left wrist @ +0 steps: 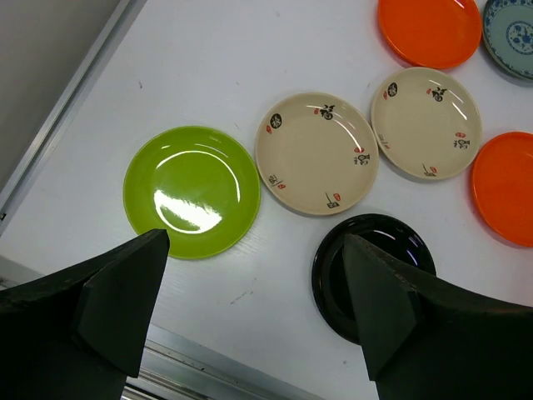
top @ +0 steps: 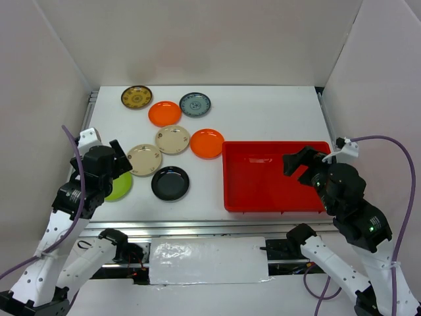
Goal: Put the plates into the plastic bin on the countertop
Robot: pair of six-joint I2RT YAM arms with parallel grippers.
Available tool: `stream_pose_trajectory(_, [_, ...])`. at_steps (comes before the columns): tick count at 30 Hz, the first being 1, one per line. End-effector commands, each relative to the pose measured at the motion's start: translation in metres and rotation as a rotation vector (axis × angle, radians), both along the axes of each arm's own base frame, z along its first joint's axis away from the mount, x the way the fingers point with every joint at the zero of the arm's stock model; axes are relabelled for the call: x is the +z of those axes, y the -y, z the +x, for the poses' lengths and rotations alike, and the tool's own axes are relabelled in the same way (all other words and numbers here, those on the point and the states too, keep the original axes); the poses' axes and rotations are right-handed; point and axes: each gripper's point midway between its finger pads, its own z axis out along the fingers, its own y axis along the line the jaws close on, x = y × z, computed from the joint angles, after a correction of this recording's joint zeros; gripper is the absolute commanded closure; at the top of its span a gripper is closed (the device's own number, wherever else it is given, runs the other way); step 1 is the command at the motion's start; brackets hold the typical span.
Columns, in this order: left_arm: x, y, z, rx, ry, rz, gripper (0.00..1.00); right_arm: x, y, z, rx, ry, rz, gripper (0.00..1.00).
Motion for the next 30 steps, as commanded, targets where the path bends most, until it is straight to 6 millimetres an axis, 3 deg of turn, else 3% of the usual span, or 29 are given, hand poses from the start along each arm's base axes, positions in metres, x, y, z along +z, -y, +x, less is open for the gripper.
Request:
stream_pose_trajectory(1, [0.009,-0.001,0.003,-0.001,0.053,-0.004,0.01,0.006,0.000,0.002,-0.008,0.003,-0.001,0.00])
stream_pose_trajectory(9, [-0.003,0.001,0.015,0.003,-0.006,-0.012,0.01,0.003,-0.013,0.003,0.069,0.013,-0.009,0.00])
stream_pose_trajectory(14, [-0.002,0.032,0.039,-0.093,-0.027,-0.180,0.01,0.006,-0.035,0.002,0.174,0.013,0.012,0.00])
stream_pose_trajectory(17, [-0.005,0.056,0.070,-0.137,-0.005,-0.296,0.01,0.011,-0.052,0.002,0.257,0.034,0.041,0.00])
stream_pose_trajectory(19, [0.003,0.057,0.095,-0.110,0.043,-0.343,0.01,0.011,-0.062,0.002,0.300,0.035,0.061,0.00])
stream_pose_trajectory(20, [-0.013,0.055,0.112,-0.089,-0.004,-0.348,0.01,0.013,-0.066,0.003,0.320,0.041,0.067,0.00])
stream_pose_trajectory(21, [-0.003,0.052,0.129,-0.099,0.029,-0.374,0.01,0.013,-0.071,0.004,0.339,0.035,0.065,0.00])
stream_pose_trajectory(22, [-0.006,0.049,0.142,-0.096,0.029,-0.379,0.01,0.012,-0.077,0.003,0.375,0.027,0.069,0.00])
stream_pose_trajectory(23, [-0.025,0.037,0.160,-0.067,-0.014,-0.374,0.01,0.011,-0.082,0.005,0.388,0.013,0.067,0.00])
stream_pose_trajectory(24, [-0.016,0.039,0.177,-0.110,0.010,-0.404,0.01,0.011,-0.083,0.005,0.399,0.007,0.066,0.00])
stream_pose_trajectory(25, [-0.045,0.038,0.200,-0.119,-0.055,-0.426,0.01,0.011,-0.086,0.003,0.415,0.000,0.066,0.00])
stream_pose_trajectory(26, [-0.058,0.021,0.213,-0.103,-0.096,-0.437,0.01,0.009,-0.087,0.004,0.421,-0.005,0.063,0.00])
stream_pose_trajectory(27, [-0.041,0.017,0.234,-0.113,-0.084,-0.450,0.01,0.009,-0.088,0.003,0.424,-0.005,0.062,0.00])
stream_pose_trajectory(28, [-0.058,0.017,0.241,-0.125,-0.148,-0.486,0.01,0.009,-0.088,0.004,0.422,-0.002,0.057,0.00])
stream_pose_trajectory(29, [-0.093,0.010,0.257,-0.123,-0.217,-0.509,0.02,0.008,-0.088,0.003,0.428,0.000,0.055,0.00])
stream_pose_trajectory(30, [-0.081,0.013,0.278,-0.173,-0.183,-0.534,0.03,0.007,-0.088,0.004,0.425,0.003,0.056,0.00])
